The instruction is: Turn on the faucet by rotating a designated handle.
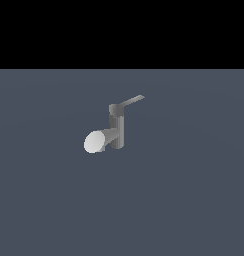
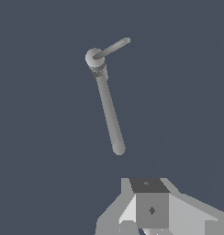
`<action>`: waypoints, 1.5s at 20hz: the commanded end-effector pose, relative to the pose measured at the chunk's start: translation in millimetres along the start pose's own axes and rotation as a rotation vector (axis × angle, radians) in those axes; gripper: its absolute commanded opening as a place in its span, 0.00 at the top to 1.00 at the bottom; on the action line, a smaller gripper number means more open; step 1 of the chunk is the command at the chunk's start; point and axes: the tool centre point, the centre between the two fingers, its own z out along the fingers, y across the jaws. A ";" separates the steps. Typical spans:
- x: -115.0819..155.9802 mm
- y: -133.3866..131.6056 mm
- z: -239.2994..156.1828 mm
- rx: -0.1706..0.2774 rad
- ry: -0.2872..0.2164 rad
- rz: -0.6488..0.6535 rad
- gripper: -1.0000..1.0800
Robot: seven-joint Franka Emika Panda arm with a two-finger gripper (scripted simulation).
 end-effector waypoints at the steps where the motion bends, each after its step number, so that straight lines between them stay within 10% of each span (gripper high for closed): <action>1: 10.8 -8.7 12.3 0.000 0.001 0.063 1.00; 30: 167.8 -47.8 152.1 -0.007 0.009 0.786 1.00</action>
